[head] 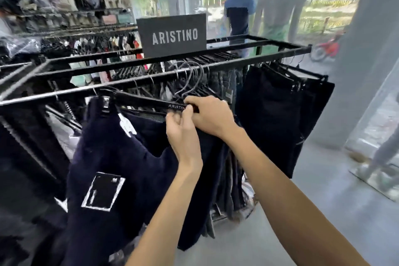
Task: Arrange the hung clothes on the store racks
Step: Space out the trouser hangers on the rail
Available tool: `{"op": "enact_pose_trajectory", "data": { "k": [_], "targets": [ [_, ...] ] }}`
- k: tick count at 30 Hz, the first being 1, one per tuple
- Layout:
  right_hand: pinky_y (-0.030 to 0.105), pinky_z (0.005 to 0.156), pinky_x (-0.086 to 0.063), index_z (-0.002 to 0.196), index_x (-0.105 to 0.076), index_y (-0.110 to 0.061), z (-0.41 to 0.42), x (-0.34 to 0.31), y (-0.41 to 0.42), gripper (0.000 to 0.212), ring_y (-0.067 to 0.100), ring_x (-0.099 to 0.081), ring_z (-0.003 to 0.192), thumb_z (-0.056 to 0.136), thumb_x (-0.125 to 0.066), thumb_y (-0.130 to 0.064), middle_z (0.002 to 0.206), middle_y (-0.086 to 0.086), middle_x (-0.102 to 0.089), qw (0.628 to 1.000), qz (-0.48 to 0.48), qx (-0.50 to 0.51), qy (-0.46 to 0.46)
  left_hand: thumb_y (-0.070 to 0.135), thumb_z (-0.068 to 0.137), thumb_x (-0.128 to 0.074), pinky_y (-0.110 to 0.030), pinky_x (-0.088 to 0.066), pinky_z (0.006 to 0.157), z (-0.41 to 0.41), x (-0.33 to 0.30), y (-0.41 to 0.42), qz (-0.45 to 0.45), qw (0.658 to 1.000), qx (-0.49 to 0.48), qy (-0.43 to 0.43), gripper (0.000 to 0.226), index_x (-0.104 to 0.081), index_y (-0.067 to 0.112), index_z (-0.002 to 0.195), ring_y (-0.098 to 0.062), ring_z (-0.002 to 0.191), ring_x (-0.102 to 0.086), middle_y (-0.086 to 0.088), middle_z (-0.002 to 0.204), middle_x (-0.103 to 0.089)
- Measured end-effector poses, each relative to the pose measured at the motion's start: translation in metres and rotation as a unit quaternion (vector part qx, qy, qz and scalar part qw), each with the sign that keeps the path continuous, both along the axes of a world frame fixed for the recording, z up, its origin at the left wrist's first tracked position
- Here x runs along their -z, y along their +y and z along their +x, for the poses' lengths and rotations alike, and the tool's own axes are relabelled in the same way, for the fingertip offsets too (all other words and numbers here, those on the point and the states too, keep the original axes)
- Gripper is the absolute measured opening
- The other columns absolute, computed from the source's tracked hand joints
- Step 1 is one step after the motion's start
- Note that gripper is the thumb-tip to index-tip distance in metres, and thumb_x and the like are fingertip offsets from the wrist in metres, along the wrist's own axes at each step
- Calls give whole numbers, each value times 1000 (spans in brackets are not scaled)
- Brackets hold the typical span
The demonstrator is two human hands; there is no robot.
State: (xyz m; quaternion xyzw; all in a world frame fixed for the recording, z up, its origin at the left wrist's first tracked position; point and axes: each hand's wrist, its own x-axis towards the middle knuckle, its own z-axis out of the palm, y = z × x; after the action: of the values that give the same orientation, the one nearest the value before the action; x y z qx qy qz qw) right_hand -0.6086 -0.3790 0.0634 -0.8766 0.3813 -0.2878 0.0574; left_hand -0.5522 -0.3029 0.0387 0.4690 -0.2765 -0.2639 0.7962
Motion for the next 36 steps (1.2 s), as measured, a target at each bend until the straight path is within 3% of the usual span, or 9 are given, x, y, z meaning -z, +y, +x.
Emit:
{"op": "enact_pose_trajectory", "data": {
  "k": [1, 4, 8, 12, 18, 22, 27, 32, 36],
  "targets": [
    [38, 71, -39, 92, -56, -39, -26, -1, -11, 8, 28, -64, 95, 87, -56, -33, 94, -4, -71, 1000, 4, 8, 1, 24, 90, -62, -35, -52, 95, -21, -1, -9, -7, 1000, 14, 7, 31, -57, 0, 110, -11, 96, -65, 2, 95, -67],
    [35, 67, -34, 78, -37, -54, -103, -7, -35, 30, 26, -62, 89, 85, -55, -31, 86, -7, -66, 999, 16, 41, 10, 20, 88, -66, -34, -52, 95, -83, -6, -39, -4, 999, 47, 23, 37, -51, 1, 116, -8, 93, -66, 3, 93, -67],
    [38, 72, -42, 89, -55, -47, -200, -12, -57, 16, 25, -63, 90, 84, -53, -31, 91, -7, -68, 994, 30, 91, 43, 19, 89, -67, -25, -50, 81, -168, -3, -73, 32, 994, 104, 8, 38, -49, 2, 119, -4, 86, -66, 2, 95, -69],
    [37, 74, -42, 85, -48, -48, -291, -8, -63, 16, 22, -61, 84, 82, -52, -33, 82, -10, -63, 984, 39, 156, 78, 24, 91, -66, -17, -48, 77, -253, 8, -90, 84, 981, 173, -6, 32, -49, 11, 115, 3, 89, -66, 5, 101, -72],
    [32, 64, -32, 82, -54, -37, -385, -2, -62, 6, 23, -60, 79, 80, -52, -31, 74, -10, -56, 958, 41, 259, 117, 40, 90, -66, -25, -49, 79, -340, 17, -115, 131, 960, 248, -22, 28, -51, 16, 95, -5, 80, -63, 8, 77, -67],
    [33, 68, -37, 102, -65, -37, -396, -2, -66, 27, 24, -63, 85, 78, -54, -27, 91, -6, -68, 943, 47, 309, 117, 37, 76, -70, -43, -54, 83, -352, 19, -144, 144, 953, 267, 0, 37, -68, 4, 90, -15, 76, -66, 1, 78, -71],
    [37, 78, -46, 120, -61, -23, -366, -4, -92, 34, 28, -63, 94, 87, -56, -21, 102, 5, -67, 938, 96, 292, 159, 37, 72, -67, -42, -55, 80, -330, 23, -182, 164, 957, 238, 19, 31, -63, 9, 86, -20, 82, -67, -2, 86, -70],
    [30, 71, -51, 108, -68, -11, -325, -10, -142, 38, 18, -63, 82, 82, -72, -39, 92, 3, -69, 949, 249, 169, 94, 55, 58, -59, -48, -52, 93, -279, 35, -238, 170, 966, 189, 44, 64, -61, 10, 104, -27, 101, -66, -10, 109, -70],
    [32, 64, -44, 91, -71, -2, -284, -5, -193, 44, 23, -62, 71, 81, -73, -45, 75, 9, -65, 950, 270, 154, 32, 61, 57, -58, -49, -51, 95, -227, 39, -294, 193, 962, 191, 25, 76, -61, 9, 114, -29, 103, -65, -8, 111, -69]
  ]
}}
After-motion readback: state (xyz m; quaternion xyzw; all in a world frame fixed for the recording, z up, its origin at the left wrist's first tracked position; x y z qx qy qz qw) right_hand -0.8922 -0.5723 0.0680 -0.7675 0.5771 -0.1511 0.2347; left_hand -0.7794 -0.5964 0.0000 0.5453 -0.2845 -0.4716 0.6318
